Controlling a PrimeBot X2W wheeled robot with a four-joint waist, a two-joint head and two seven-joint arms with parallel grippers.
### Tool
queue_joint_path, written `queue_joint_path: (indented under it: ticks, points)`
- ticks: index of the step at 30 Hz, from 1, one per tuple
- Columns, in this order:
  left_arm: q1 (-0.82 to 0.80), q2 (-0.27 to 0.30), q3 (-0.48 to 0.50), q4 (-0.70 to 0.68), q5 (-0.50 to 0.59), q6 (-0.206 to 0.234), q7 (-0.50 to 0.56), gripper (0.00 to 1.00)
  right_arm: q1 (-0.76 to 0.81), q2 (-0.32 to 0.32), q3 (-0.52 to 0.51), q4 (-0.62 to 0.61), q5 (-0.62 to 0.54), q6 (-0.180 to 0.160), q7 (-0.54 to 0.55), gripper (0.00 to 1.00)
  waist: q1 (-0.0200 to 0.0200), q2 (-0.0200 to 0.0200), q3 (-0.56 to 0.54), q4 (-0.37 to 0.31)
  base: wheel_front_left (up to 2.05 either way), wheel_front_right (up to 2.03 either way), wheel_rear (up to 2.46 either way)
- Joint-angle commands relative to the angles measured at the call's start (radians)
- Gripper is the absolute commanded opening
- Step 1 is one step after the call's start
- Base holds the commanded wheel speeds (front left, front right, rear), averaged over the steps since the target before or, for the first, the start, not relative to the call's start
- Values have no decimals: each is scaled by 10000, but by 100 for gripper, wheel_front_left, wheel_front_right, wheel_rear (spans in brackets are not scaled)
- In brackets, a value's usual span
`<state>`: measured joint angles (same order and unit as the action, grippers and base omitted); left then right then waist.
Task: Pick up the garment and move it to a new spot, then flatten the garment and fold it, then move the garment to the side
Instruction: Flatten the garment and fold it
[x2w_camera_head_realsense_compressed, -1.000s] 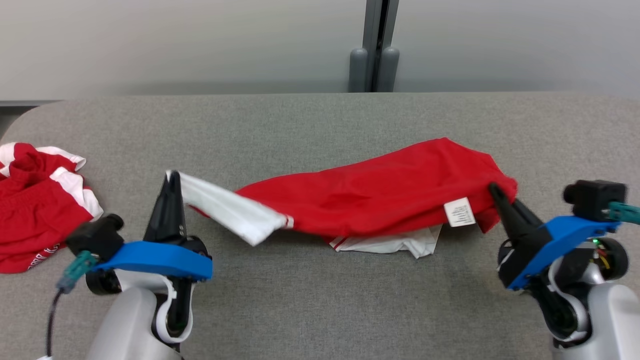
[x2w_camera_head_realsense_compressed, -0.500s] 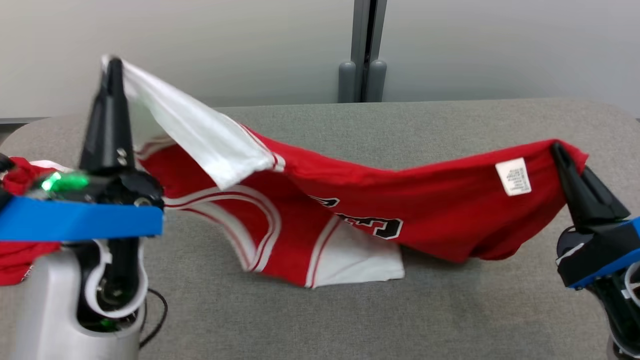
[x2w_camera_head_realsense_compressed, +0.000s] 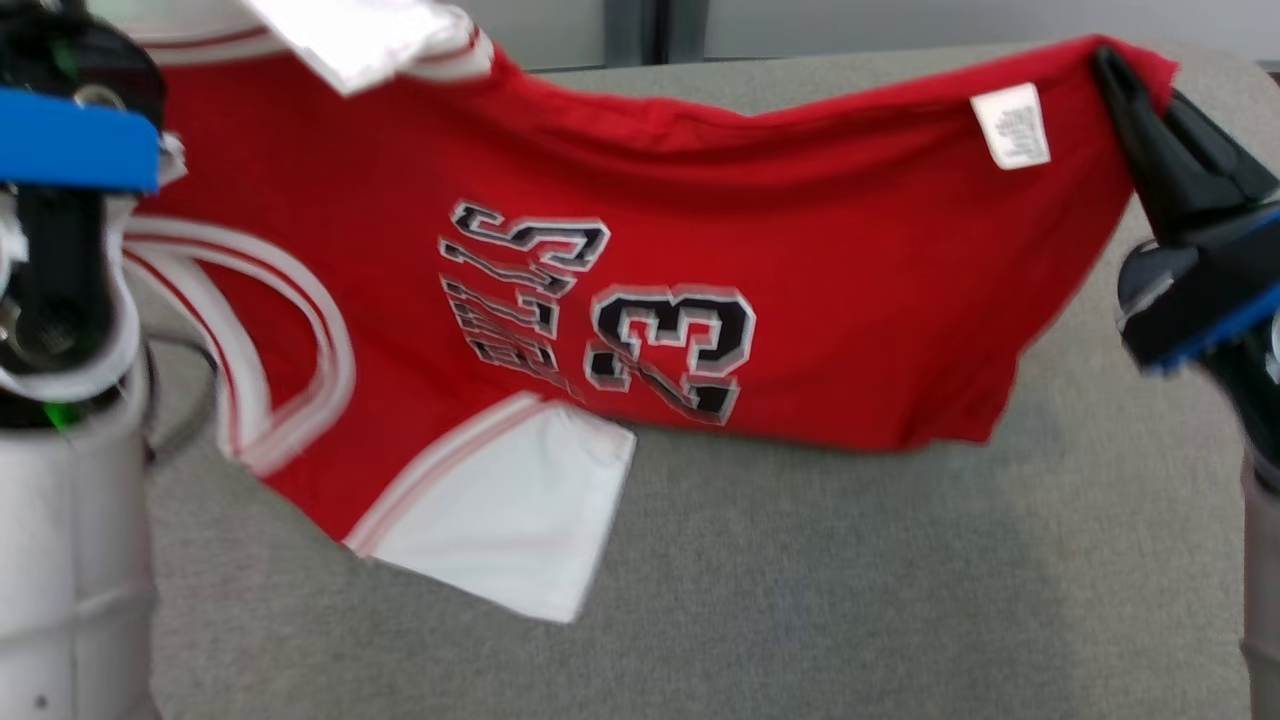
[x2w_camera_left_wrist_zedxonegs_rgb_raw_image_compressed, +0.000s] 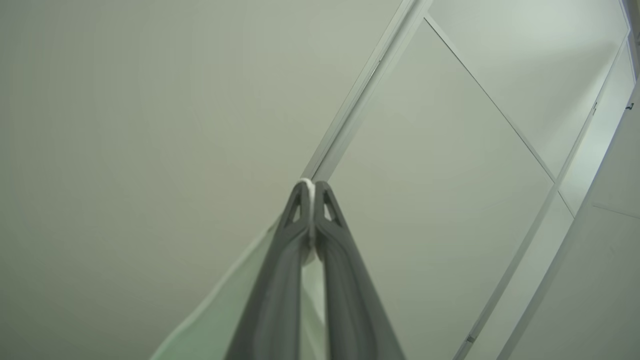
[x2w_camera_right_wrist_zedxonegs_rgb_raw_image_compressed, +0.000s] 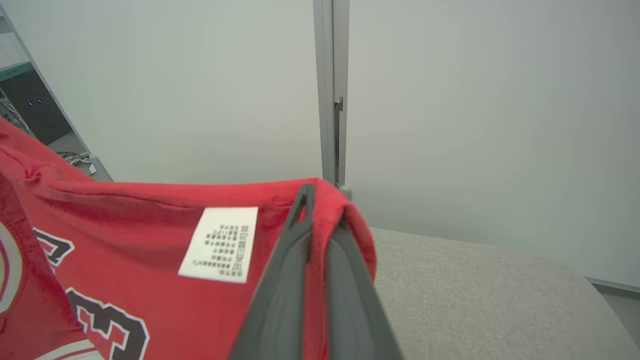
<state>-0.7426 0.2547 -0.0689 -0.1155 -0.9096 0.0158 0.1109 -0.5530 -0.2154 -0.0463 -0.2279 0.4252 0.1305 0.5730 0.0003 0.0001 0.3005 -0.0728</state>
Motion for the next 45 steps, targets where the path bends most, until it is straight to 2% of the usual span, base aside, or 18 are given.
queue_joint_path:
  ticks: [1, 6, 14, 17, 21, 29, 33, 38, 40, 45]
  points:
    - [-446, 108, 113, 252, 118, -7, -68, 0, -500, -141, 114, 296, 30, 5, -232, 0, -3, -1, 389, 137, 0, 0, 0]
    - [-2644, 567, 46, 1781, 934, -261, -516, 0, -3001, -621, 823, 2479, -313, 5, -2068, 0, -3, -1, 1372, -11, 0, 0, 0]
    - [-5711, 921, -206, 3687, 1807, -1105, -2136, 0, -6210, -973, 1550, 5163, -1036, 3, -5448, 0, -3, -1, 1922, -120, 0, 0, 0]
    - [-6343, 932, -411, 3976, 1988, -1312, -2864, 0, -6947, -1106, 1814, 5786, -1340, 3, -6553, 0, -3, -1, 1918, -141, 0, 0, 0]
    - [-6344, 905, -880, 4144, 2055, -1423, -3427, 0, -7293, -1314, 2309, 6451, -1765, 3, -7497, 0, -3, -1, 2002, -83, 0, 0, 0]
    - [-3836, 1039, -2400, 3674, 1575, -1478, -3766, 0, -5731, -1782, 3933, 7829, -1663, 3, -8125, 0, -3, -1, 1969, 139, 0, 0, 0]
    - [-1755, 834, -2463, 3007, 1266, -1479, -3766, 0, -4471, -1928, 4494, 8241, -1057, 3, -8268, 0, -3, -1, 1546, 309, 0, 0, 0]
    - [1134, 711, -2659, 2435, 1034, -1479, -3760, 0, -2872, -2305, 5194, 8267, -299, 2, -8326, 0, -3, -1, 620, 660, 0, 0, 0]
    - [2266, 547, -2703, 2418, 581, -1479, -3760, 0, -2275, -2479, 5386, 8172, 40, 2, -8275, 0, -3, -1, 287, 783, 0, 0, 0]
    - [4295, 740, -3244, 2289, -467, -1480, -3596, 0, -751, -2799, 5533, 7886, 554, 3, -7962, 0, -3, -1, -493, 1132, 0, 0, 0]
